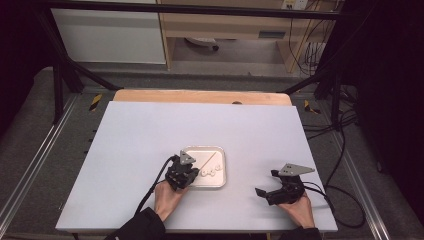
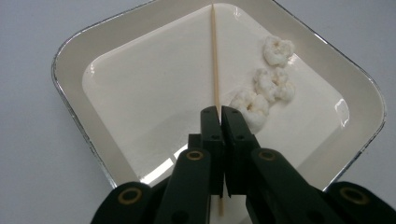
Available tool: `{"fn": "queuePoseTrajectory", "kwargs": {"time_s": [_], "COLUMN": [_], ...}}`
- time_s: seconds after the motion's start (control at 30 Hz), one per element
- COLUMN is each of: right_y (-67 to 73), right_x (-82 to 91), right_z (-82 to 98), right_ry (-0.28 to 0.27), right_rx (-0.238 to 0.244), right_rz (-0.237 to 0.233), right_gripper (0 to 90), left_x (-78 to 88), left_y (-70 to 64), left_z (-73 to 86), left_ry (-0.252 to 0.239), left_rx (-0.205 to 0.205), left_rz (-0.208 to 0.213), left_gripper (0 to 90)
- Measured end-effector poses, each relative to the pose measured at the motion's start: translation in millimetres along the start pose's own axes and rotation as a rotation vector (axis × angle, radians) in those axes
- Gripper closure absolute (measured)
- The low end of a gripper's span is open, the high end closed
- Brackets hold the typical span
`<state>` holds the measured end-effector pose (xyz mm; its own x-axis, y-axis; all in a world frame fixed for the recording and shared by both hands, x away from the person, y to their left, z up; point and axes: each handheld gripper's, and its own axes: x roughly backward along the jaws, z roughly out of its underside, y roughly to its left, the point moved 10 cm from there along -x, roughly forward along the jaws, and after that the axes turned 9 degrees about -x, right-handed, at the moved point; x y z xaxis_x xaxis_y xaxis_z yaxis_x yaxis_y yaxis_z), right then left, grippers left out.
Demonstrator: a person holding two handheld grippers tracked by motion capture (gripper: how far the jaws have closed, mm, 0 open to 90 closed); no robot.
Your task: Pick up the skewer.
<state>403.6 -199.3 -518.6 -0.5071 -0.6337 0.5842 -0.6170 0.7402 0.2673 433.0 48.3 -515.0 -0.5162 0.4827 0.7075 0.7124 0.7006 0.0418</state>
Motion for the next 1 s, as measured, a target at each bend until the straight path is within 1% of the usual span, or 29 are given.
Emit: {"fn": "queuePoseTrajectory", "kwargs": {"time_s": [0.2, 0.23, 0.4, 0.57, 0.6, 0.7, 0.77, 0.8, 0.83, 0.87, 0.9, 0.93, 1.0], "right_y": [0.1, 0.1, 0.2, 1.2, 1.9, 3.8, 4.8, 4.9, 5.6, 6.1, 6.6, 7.2, 9.1], "right_x": [0.1, 0.1, 0.4, -0.4, -0.4, -0.3, -0.4, -0.3, -0.1, -0.3, -0.3, -0.3, -0.7], "right_z": [-0.1, -0.1, -0.2, -0.4, -0.7, -1.7, -2.5, -2.7, -2.8, -3.2, -3.4, -3.7, -4.8], "right_ry": [-0.001, -0.001, -0.002, 0.003, 0.007, 0.009, 0.007, 0.008, 0.011, 0.009, 0.011, 0.013, 0.012], "right_rx": [0.002, 0.002, 0.007, 0.026, 0.036, 0.048, 0.056, 0.063, 0.063, 0.067, 0.073, 0.081, 0.095], "right_rz": [-0.001, -0.001, 0.004, 0.011, 0.013, 0.016, 0.016, 0.018, 0.02, 0.019, 0.022, 0.024, 0.026], "right_gripper": [1.7, 1.7, 1.7, 1.7, 1.7, 1.7, 1.7, 1.7, 1.7, 1.7, 1.7, 1.7, 1.7], "left_x": [4.3, 5.1, 13.0, 17.4, 18.4, 21.5, 23.9, 26.1, 26.1, 28.1, 28.1, 29.9, 30.7], "left_y": [1.0, 1.1, 4.2, 5.5, 5.3, 5.0, 3.9, 3.2, 3.2, 2.0, 2.0, 1.2, 0.8], "left_z": [-2.2, -2.9, -3.7, -2.5, -2.2, -1.7, -1.9, -1.5, -1.5, -0.8, -0.8, -0.3, -0.4], "left_ry": [-0.024, -0.031, -0.05, -0.05, -0.05, -0.053, -0.059, -0.062, -0.062, -0.065, -0.065, -0.067, -0.07], "left_rx": [-0.008, -0.004, -0.02, -0.035, -0.04, -0.06, -0.067, -0.081, -0.081, -0.099, -0.099, -0.108, -0.109], "left_rz": [0.007, 0.009, 0.02, 0.032, 0.038, 0.041, 0.056, 0.063, 0.063, 0.078, 0.078, 0.085, 0.089], "left_gripper": [88.3, 88.3, 88.3, 88.4, 88.4, 88.4, 88.4, 88.4, 88.4, 88.4, 88.4, 88.4, 88.4]}}
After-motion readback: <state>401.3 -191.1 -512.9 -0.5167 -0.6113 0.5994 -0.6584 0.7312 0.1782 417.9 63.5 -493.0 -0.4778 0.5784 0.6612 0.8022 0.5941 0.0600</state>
